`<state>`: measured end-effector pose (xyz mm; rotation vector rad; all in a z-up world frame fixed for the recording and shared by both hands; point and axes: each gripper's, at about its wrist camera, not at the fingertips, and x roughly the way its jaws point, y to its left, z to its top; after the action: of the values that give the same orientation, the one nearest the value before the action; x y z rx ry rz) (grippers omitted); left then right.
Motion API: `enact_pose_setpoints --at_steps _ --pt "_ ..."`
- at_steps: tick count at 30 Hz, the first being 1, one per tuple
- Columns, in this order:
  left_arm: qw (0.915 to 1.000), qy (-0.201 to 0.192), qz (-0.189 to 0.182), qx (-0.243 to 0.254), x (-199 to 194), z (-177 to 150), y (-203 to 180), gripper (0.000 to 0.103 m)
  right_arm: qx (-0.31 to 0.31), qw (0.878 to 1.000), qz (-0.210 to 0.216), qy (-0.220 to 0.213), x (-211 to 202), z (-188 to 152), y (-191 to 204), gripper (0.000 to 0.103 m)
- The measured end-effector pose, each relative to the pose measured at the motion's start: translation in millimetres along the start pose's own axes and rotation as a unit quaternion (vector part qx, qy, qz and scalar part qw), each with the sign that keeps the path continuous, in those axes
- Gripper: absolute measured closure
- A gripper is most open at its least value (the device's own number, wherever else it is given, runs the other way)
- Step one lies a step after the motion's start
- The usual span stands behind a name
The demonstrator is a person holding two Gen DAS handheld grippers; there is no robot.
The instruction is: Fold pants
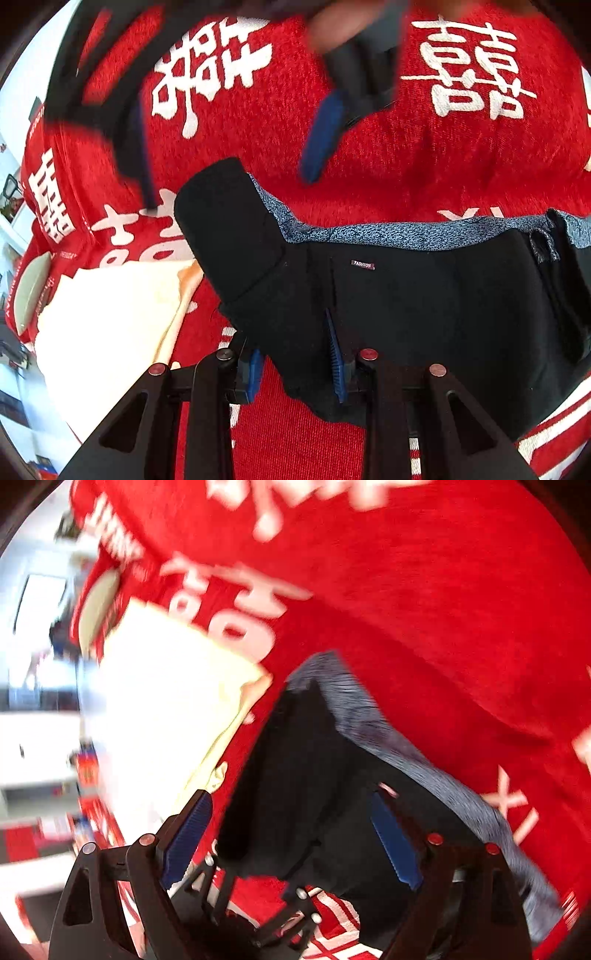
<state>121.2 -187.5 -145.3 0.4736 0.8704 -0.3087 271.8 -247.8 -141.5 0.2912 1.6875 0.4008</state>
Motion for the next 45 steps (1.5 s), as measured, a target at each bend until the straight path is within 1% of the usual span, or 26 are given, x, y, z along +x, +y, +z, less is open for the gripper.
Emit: enact_pose_setpoints --at_steps 3,5,6,7,8,9,12,15,17,18,19,21,22,23,25,29,32,34,37,40,42,45 --pt "0.9999 -0.007 0.007 0.010 -5 -3 -6 0.072 -0.015 0.999 -0.026 0.045 28 15 8 0.013" --pt "0.9998 -0.011 0.011 0.015 -8 -4 -10 0.072 -0.016 0.998 -0.032 0.059 39 16 6 0.014" --pt "0.9997 -0.012 0.013 0.016 -9 -4 -10 0.072 -0.013 0.997 -0.033 0.068 45 15 5 0.025" --pt "0.9998 -0.007 0.011 0.016 -9 -4 -11 0.072 -0.010 0.997 -0.032 0.075 48 12 3 0.061" --pt "0.9999 -0.004 0.007 0.014 -9 -4 -11 0.072 -0.007 0.997 -0.033 0.071 48 8 1 0.075" --pt "0.9998 -0.011 0.007 0.015 -13 -3 -13 0.072 -0.008 0.998 -0.033 0.061 44 6 0 0.085" --pt "0.9995 -0.027 0.001 0.015 -28 2 -15 0.072 -0.018 1.000 -0.011 0.018 23 -9 -4 0.087" --pt "0.9989 -0.042 -0.022 0.001 -48 12 -17 0.072 -0.018 0.999 0.016 -0.024 -5 -28 -13 0.087" --pt "0.9978 -0.052 -0.040 -0.006 -62 19 -20 0.072 -0.005 0.997 0.048 -0.059 -27 -47 -26 0.087" --pt "0.9971 -0.057 -0.049 -0.009 -69 22 -22 0.072 -0.001 0.996 0.058 -0.071 -34 -52 -30 0.087" --pt "0.9963 -0.061 -0.060 -0.009 -77 26 -26 0.072 0.006 0.993 0.071 -0.091 -46 -64 -38 0.087" --pt "0.9945 -0.069 -0.079 -0.004 -92 31 -36 0.072 0.014 0.990 0.083 -0.115 -62 -83 -47 0.087" --pt "0.9938 -0.073 -0.084 0.001 -99 34 -41 0.072 0.019 0.987 0.089 -0.133 -74 -97 -54 0.087" --pt "0.9930 -0.077 -0.089 0.008 -105 36 -47 0.072 0.022 0.985 0.092 -0.143 -83 -104 -58 0.087" --pt "0.9908 -0.086 -0.101 0.025 -119 41 -65 0.072 0.033 0.980 0.101 -0.170 -102 -128 -72 0.087" --pt "0.9856 -0.094 -0.131 0.050 -144 48 -106 0.072 0.061 0.970 0.110 -0.207 -133 -170 -101 0.087" --pt "0.9812 -0.096 -0.150 0.075 -160 50 -140 0.072 0.093 0.961 0.120 -0.233 -153 -204 -132 0.087" --pt "0.9781 -0.095 -0.160 0.093 -168 50 -164 0.072 0.112 0.955 0.121 -0.248 -167 -234 -155 0.087" --pt "0.9728 -0.095 -0.174 0.120 -179 48 -201 0.072 0.138 0.946 0.125 -0.265 -177 -269 -184 0.087" --pt "0.9674 -0.093 -0.183 0.149 -184 45 -236 0.072 0.167 0.937 0.132 -0.279 -180 -296 -213 0.087" --pt "0.9637 -0.087 -0.189 0.168 -183 41 -257 0.072 0.193 0.928 0.139 -0.285 -179 -317 -237 0.087" --pt "0.9579 -0.075 -0.192 0.199 -180 30 -291 0.072 0.219 0.921 0.144 -0.288 -167 -342 -266 0.086"
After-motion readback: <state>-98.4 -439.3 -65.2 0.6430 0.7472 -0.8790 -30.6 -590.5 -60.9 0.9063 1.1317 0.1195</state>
